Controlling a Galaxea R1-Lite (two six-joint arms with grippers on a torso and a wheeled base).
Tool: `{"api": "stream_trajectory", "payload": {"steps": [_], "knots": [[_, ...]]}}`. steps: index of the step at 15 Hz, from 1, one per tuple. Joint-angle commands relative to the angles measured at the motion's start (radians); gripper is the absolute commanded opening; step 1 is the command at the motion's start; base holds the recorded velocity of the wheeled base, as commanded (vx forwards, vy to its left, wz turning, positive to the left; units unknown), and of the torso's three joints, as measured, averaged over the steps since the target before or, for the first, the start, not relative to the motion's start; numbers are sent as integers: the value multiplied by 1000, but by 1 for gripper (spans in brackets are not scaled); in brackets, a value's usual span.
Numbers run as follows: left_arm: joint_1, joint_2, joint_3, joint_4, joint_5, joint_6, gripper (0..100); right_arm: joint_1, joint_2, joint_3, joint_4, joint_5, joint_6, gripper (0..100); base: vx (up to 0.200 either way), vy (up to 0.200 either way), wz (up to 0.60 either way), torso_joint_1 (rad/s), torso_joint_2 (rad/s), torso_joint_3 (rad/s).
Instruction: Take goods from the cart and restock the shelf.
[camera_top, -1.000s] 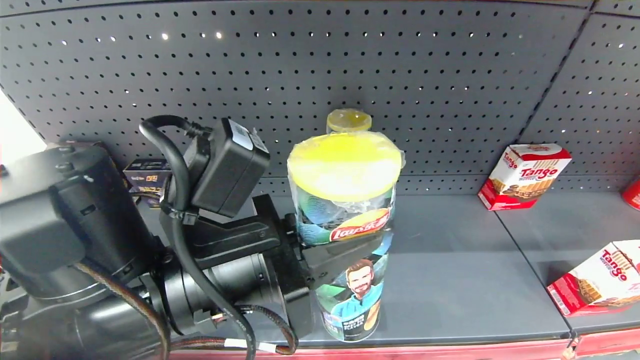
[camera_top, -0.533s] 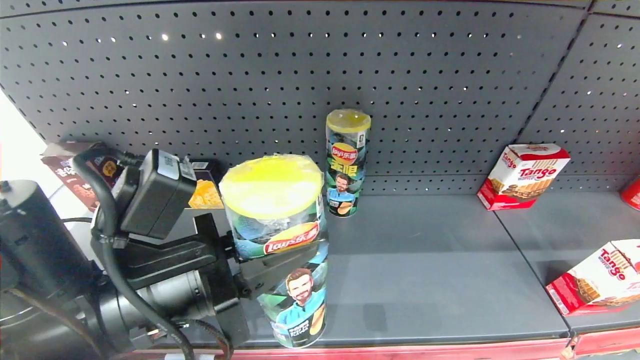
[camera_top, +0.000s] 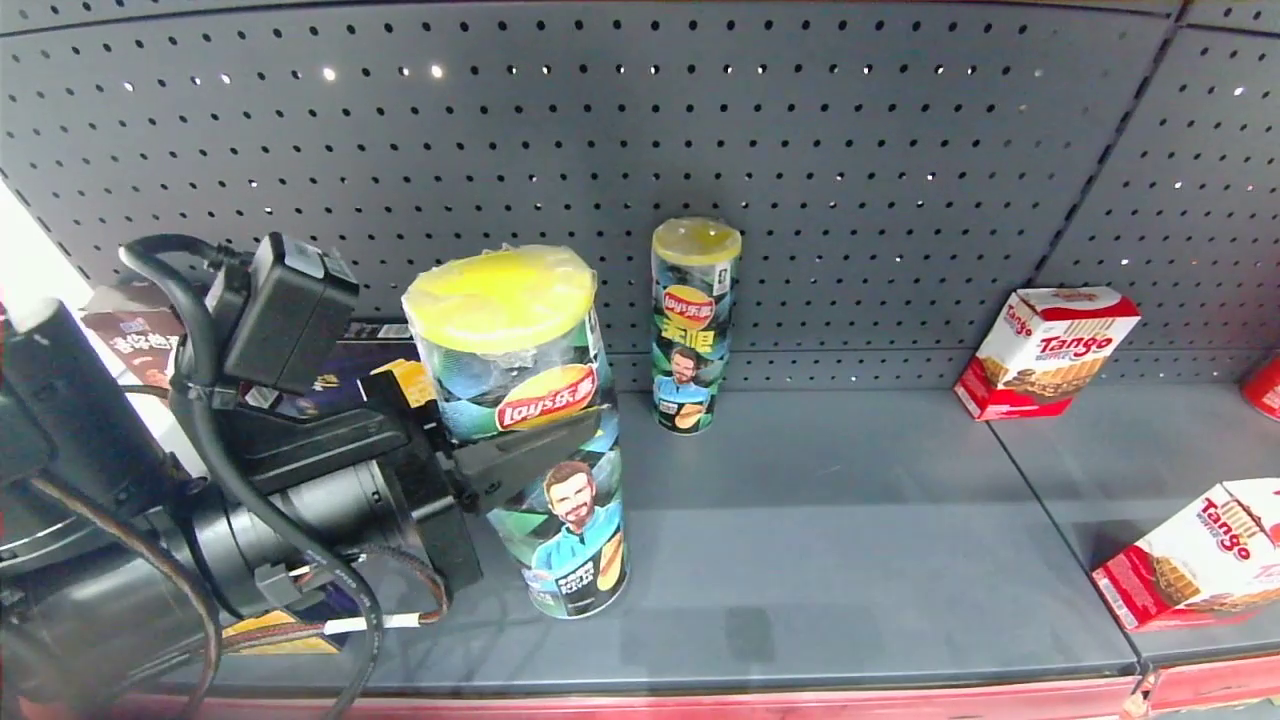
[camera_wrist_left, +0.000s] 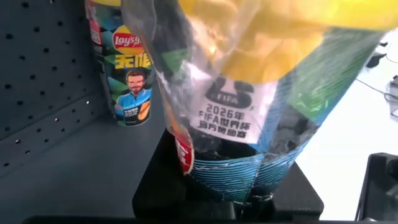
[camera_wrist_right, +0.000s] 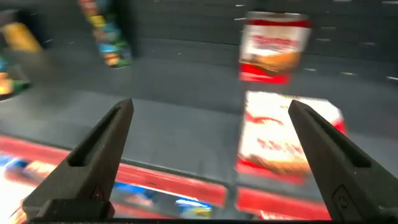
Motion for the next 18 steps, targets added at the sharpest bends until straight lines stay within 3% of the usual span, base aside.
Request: {"api": "stream_trajectory", "payload": {"steps": [1, 2, 4, 7, 11, 13, 17, 18], "knots": [[8, 6, 1, 0, 0, 0, 0, 70, 272, -115, -7, 78, -5, 100, 0, 0, 0, 0, 0, 0], [9, 6, -4, 0, 0, -2, 0, 113, 378, -153, -55, 156, 25, 100, 0, 0, 0, 0, 0, 0], [12, 11, -1, 0, 0, -3, 0, 163, 478, -176, -115, 218, 65, 100, 0, 0, 0, 0, 0, 0], [37, 15, -5, 0, -6, -3, 0, 189, 622, -224, -176, 236, 58, 100, 0, 0, 0, 0, 0, 0], [45, 29, -5, -1, -11, -3, 0, 202, 873, -239, -423, 253, 4, 100, 0, 0, 0, 0, 0, 0], [48, 43, -22, -1, -11, -3, 0, 191, 999, -299, -529, 353, -51, 100, 0, 0, 0, 0, 0, 0], [49, 46, -22, -1, -11, -5, 0, 185, 1134, -445, -540, 482, -133, 100, 0, 0, 0, 0, 0, 0], [60, 43, -22, -1, -13, -5, 0, 168, 1214, -525, -547, 598, -211, 100, 0, 0, 0, 0, 0, 0]]}}
